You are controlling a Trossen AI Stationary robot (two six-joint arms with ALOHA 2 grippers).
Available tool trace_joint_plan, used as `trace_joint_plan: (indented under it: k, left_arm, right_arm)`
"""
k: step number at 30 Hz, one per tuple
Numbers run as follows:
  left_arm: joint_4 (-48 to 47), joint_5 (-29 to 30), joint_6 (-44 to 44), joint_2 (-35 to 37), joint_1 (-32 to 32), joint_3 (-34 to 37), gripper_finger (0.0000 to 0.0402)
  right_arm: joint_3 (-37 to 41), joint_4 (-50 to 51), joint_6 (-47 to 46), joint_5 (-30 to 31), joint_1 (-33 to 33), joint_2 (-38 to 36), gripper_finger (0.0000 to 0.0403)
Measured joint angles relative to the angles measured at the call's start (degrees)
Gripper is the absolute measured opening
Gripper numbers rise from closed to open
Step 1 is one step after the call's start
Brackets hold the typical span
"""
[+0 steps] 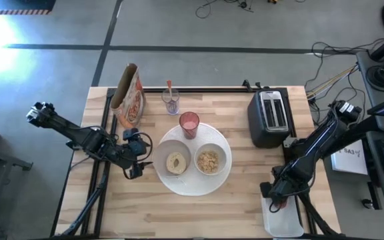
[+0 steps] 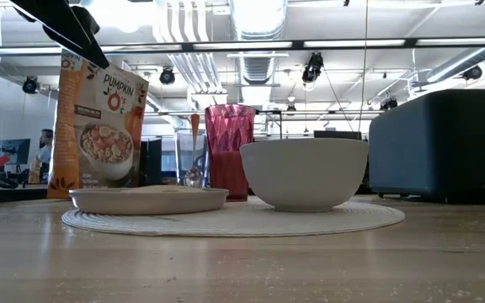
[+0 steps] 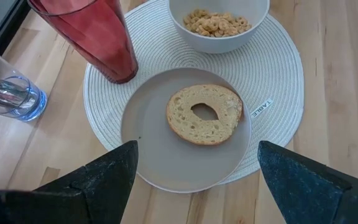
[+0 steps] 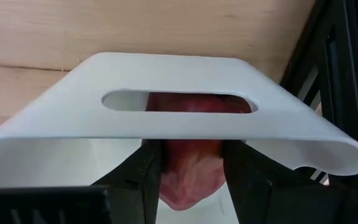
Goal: Arrange a breakfast setting
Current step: Put the red apple on the white table mat
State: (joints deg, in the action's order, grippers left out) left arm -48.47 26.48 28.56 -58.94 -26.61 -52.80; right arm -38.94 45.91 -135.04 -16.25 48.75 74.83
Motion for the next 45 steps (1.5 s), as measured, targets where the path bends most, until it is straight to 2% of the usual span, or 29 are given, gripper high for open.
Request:
trace_joint_plan:
  k: [12, 30, 39, 41, 45]
  left_arm:
    - [0.02, 0.02, 0.48, 0.00, 0.00, 0.00, 0.0314]
    - [0.02, 0.02, 0.72, 0.00, 0.00, 0.00, 0.0314]
    - [0.04, 0.03, 0.94, 0.00, 0.01, 0.00, 0.0314]
    - [0.04, 0.07, 0.92, 0.00, 0.00, -0.01, 0.0314]
    - [0.04, 0.09, 0.83, 0.00, 0.02, -0.02, 0.0314]
  right_arm:
    - [-3.50, 0.09, 4.05, -0.15, -0.02, -9.11, 0.0131]
    - [-11.68, 0.28, 10.36, -0.58, 0.00, -17.16, 0.0130]
    - [-18.17, 4.28, 11.81, 9.24, 0.00, -18.55, 0.0131]
    - [-19.21, 7.16, 14.83, 14.54, 0.00, -18.00, 0.0131]
    - [-20.02, 10.95, 23.93, 30.44, -0.04, -16.07, 0.0132]
